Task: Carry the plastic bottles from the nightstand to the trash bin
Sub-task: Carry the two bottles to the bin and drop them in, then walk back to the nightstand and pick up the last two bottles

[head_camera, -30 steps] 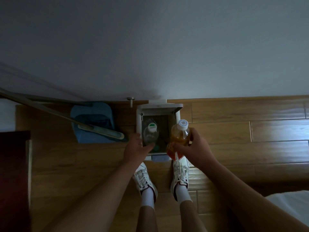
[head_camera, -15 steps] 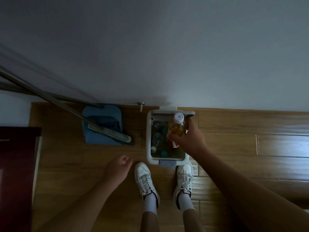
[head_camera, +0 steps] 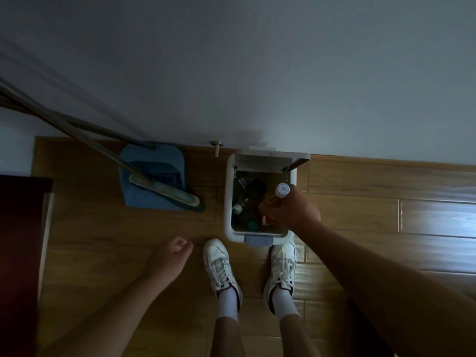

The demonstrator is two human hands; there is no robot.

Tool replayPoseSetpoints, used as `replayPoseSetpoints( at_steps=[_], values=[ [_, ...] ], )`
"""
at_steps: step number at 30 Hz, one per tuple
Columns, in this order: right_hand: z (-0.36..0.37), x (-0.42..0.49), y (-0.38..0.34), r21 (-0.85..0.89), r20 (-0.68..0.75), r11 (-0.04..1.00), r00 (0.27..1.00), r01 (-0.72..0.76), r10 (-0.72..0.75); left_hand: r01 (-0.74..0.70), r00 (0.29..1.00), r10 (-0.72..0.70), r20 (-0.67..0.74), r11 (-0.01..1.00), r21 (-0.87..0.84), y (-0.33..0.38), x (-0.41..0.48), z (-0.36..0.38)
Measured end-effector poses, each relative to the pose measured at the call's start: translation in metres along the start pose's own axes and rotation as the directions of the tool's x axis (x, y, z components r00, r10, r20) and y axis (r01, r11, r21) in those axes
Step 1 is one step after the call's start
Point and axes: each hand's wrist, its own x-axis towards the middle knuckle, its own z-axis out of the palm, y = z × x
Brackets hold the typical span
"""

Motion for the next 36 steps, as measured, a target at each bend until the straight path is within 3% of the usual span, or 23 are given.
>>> replayPoseSetpoints(
  at_steps=[5, 11, 14, 19, 28, 36],
  values=[
    [-0.003, -0.012, 0.004, -0.017, 0.024, 0.999, 0.998, 0.05, -0.05, -0.04, 0.999, 0.04, -0.009, 0.999, 0.004, 0.017, -0.004, 0.0],
    [-0.015, -0.045, 0.017, 0.068, 0.213, 0.998, 0.977, 0.006, -0.021, -0.021, 1.0, 0.021, -0.002, 0.999, -0.046, 0.032, -0.023, -0.01],
    [-0.024, -0.068, 0.039, 0.106, 0.233, 0.993, 0.972, -0.051, 0.025, 0.01, 1.0, -0.01, -0.001, 0.996, -0.09, 0.037, -0.045, -0.02],
    [-0.065, -0.132, 0.062, 0.16, 0.168, 0.983, 0.984, -0.093, 0.066, 0.034, 0.999, -0.034, 0.0, 0.988, -0.151, 0.053, -0.111, -0.043],
    [-0.171, -0.339, 0.086, 0.372, -0.026, 0.914, 0.982, -0.163, 0.186, -0.132, 0.991, 0.131, -0.014, 0.987, -0.094, 0.11, -0.261, -0.093],
    [-0.174, -0.467, 0.136, 0.689, -0.089, 0.679, 0.9, -0.254, 0.428, -0.287, 0.956, 0.29, 0.038, 0.956, -0.061, 0.168, -0.312, -0.095]
  ],
)
